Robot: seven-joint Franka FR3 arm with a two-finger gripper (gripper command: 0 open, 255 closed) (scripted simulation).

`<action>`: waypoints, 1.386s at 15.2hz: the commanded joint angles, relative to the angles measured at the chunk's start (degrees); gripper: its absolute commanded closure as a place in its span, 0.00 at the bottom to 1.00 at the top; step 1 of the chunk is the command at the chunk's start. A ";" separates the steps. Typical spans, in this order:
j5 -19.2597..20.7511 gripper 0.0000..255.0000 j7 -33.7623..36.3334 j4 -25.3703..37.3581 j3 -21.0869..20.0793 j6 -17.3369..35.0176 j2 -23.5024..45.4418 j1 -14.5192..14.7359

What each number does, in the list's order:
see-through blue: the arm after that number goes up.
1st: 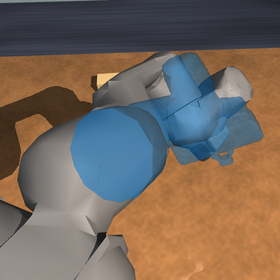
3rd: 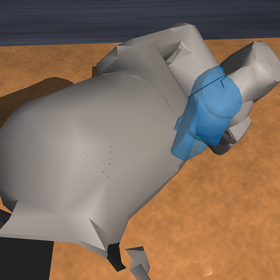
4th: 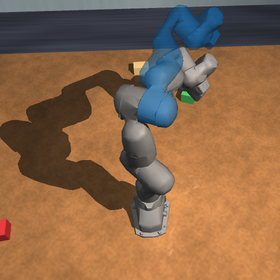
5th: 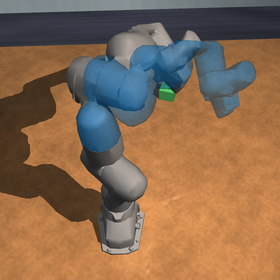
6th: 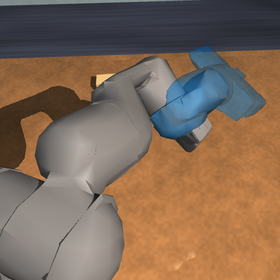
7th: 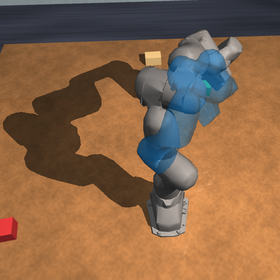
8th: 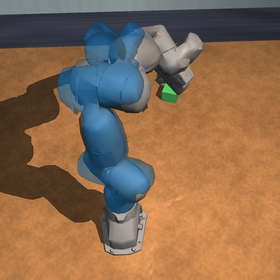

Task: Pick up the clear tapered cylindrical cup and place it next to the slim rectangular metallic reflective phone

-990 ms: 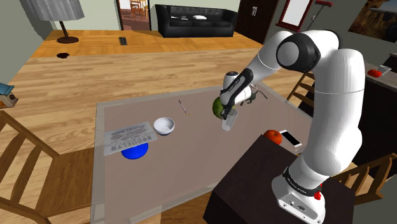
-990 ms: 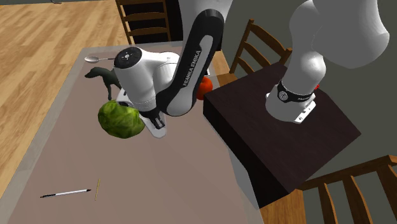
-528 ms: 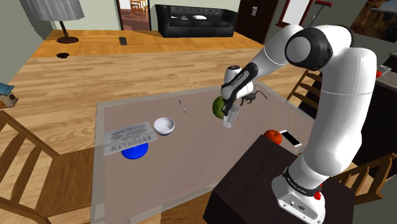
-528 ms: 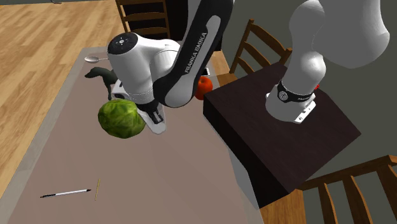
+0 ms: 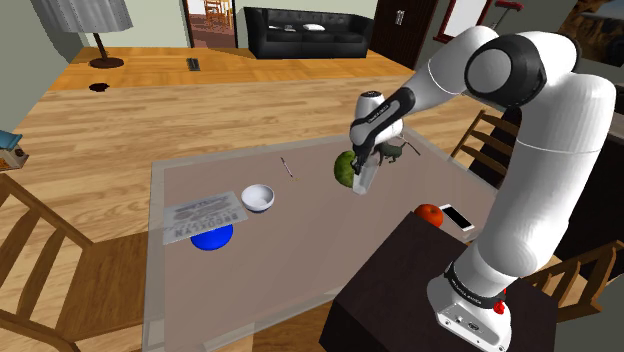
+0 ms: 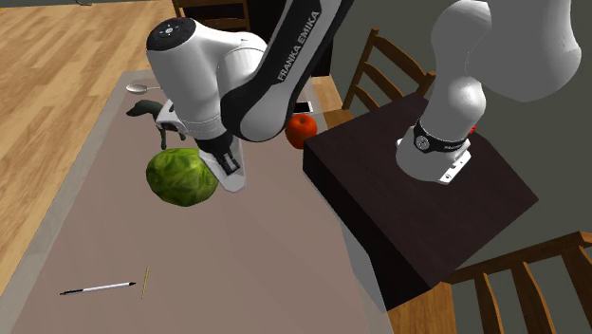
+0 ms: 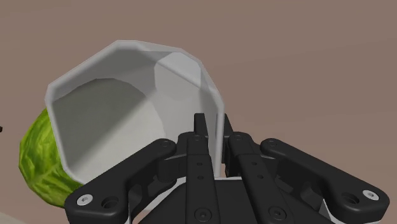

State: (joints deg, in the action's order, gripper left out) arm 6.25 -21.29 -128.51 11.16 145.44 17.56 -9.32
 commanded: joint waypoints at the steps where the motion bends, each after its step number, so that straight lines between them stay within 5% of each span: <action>1: 0.19 1.00 0.06 0.03 0.09 -1.43 -1.41 0.16; 21: 1.38 1.00 -0.34 3.38 0.45 -15.69 -12.44 0.83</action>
State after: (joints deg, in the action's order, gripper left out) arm 7.60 -21.54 -125.47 11.60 130.56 5.60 -8.49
